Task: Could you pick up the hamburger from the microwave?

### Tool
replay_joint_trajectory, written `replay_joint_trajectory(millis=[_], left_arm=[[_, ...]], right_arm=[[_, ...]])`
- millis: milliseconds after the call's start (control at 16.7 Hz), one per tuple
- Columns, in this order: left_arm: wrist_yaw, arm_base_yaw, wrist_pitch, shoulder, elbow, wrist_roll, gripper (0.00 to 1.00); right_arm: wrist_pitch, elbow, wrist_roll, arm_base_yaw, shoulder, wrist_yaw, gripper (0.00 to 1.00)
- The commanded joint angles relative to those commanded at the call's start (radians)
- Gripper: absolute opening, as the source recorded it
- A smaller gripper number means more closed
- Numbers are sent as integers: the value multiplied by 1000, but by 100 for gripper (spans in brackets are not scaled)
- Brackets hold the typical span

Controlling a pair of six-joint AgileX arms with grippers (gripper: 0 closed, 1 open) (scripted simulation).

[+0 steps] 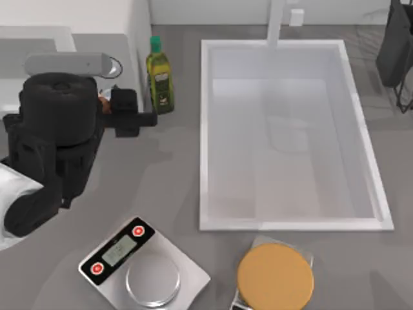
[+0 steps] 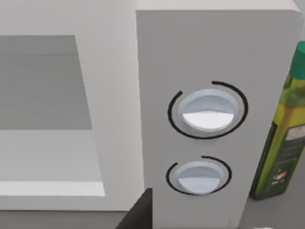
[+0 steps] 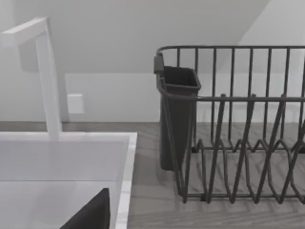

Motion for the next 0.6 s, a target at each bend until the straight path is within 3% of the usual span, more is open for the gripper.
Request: replay_joint_trajectory(millis=[360,600], left_arm=[[-4,13,41,52,-10,3,0],[-6,3,238,218,-52,1,0]], right_arm=[[0,0,0,0,0,0,100],[0,0,0,0,0,0,100]])
